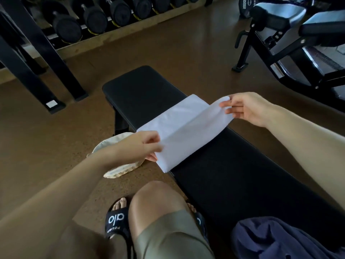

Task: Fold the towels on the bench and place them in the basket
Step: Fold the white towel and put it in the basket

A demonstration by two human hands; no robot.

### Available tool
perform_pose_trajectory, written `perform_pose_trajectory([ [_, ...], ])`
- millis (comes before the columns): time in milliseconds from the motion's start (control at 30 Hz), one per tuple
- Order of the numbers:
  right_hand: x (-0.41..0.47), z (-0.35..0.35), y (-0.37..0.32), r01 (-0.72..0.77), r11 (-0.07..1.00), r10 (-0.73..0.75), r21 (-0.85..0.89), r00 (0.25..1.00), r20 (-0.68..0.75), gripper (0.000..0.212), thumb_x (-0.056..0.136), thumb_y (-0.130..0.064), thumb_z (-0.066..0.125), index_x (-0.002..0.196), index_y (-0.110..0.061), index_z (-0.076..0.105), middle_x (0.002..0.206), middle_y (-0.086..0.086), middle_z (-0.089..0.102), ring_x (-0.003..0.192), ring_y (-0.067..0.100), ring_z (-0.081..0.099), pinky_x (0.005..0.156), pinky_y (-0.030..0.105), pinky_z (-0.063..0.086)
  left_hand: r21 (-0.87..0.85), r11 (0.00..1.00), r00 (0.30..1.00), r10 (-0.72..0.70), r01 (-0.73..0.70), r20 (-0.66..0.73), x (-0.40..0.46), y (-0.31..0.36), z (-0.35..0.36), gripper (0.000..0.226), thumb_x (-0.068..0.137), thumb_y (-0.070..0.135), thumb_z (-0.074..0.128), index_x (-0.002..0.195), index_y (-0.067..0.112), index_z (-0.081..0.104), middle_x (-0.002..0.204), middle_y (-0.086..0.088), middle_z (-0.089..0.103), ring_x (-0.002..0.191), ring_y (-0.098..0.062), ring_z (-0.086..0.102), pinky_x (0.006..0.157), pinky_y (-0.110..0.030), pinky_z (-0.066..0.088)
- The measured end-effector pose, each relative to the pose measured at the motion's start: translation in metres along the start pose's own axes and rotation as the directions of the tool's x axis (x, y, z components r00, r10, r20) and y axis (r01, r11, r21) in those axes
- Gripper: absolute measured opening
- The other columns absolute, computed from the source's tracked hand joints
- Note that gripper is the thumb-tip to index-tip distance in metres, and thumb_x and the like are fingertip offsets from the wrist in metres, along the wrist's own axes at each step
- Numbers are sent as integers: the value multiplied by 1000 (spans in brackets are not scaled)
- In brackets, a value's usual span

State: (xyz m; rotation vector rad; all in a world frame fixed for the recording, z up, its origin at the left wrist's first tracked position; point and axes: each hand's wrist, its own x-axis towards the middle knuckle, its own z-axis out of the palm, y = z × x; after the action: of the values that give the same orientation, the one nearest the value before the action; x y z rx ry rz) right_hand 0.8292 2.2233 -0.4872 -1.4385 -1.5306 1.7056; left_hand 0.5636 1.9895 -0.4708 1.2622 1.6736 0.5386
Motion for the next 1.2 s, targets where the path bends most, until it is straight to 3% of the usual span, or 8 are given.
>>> perform_pose_trajectory([
  [67, 16, 10, -7, 31, 991, -33, -133, 999, -12, 25, 93, -10, 69, 118, -13, 68, 99, 6, 78, 83, 18, 71, 71, 30, 54, -106, 993, 999, -41, 41, 1, 3, -9, -15, 17, 102, 18, 58, 93, 4, 55, 97, -12, 74, 94, -20, 75, 83, -30, 60],
  [167, 47, 27, -14, 89, 949, -108, -303, 993, -47, 15, 93, -18, 70, 106, -12, 75, 81, 3, 67, 73, 15, 58, 68, 29, 47, -164, 984, 996, -78, 71, -40, 11, -25, -30, 19, 104, 23, 56, 107, 4, 57, 102, -3, 78, 95, -19, 76, 87, -34, 60],
  [333, 98, 52, -17, 50, 940, -82, -337, 993, -83, 12, 96, -27, 65, 100, -19, 73, 104, 0, 67, 97, 19, 64, 88, 39, 51, -283, 954, 972, -157, 102, -178, 37, -50, -41, 21, 105, 23, 54, 110, 3, 56, 98, -7, 78, 90, -22, 77, 87, -40, 62],
  [467, 124, 69, -5, 102, 837, -161, -538, 985, -63, 31, 102, -31, 54, 108, -2, 63, 92, 8, 52, 82, 22, 49, 66, 32, 38, -312, 941, 938, -221, 132, -267, 58, -64, -42, 21, 106, 21, 52, 112, 1, 55, 102, -6, 76, 87, -18, 76, 77, -31, 62],
  [567, 133, 79, 6, 134, 748, -236, -650, 969, -71, 28, 104, -32, 49, 98, -7, 59, 83, 3, 52, 77, 20, 47, 59, 30, 35, -307, 936, 916, -268, 174, -299, 71, -71, -42, 20, 105, 18, 50, 111, -1, 54, 99, -8, 75, 80, -17, 77, 71, -30, 62],
  [700, 138, 83, 16, 175, 702, -311, -690, 947, -77, 25, 104, -33, 45, 94, -11, 54, 85, 1, 56, 68, 18, 47, 58, 33, 37, -215, 955, 911, -267, 205, -314, 78, -77, -43, 17, 105, 19, 48, 105, 3, 54, 87, -9, 75, 70, -16, 75, 60, -24, 59],
  [833, 140, 88, 22, 179, 647, -328, -741, 943, -59, 26, 106, -33, 41, 101, -11, 53, 92, 5, 58, 71, 22, 51, 60, 34, 39, -71, 973, 912, -230, 219, -341, 81, -85, -43, 17, 104, 21, 48, 100, 6, 54, 90, -9, 71, 70, -15, 74, 69, -32, 63],
  [1200, 143, 81, 17, 61, 649, -152, -759, 987, -51, 43, 104, -50, 37, 94, -12, 55, 99, 11, 63, 77, 21, 54, 60, 33, 36, -105, 975, 880, -223, 196, -420, 82, -87, -32, 8, 105, 19, 49, 104, 11, 50, 87, -8, 72, 70, -15, 75, 61, -30, 63],
])
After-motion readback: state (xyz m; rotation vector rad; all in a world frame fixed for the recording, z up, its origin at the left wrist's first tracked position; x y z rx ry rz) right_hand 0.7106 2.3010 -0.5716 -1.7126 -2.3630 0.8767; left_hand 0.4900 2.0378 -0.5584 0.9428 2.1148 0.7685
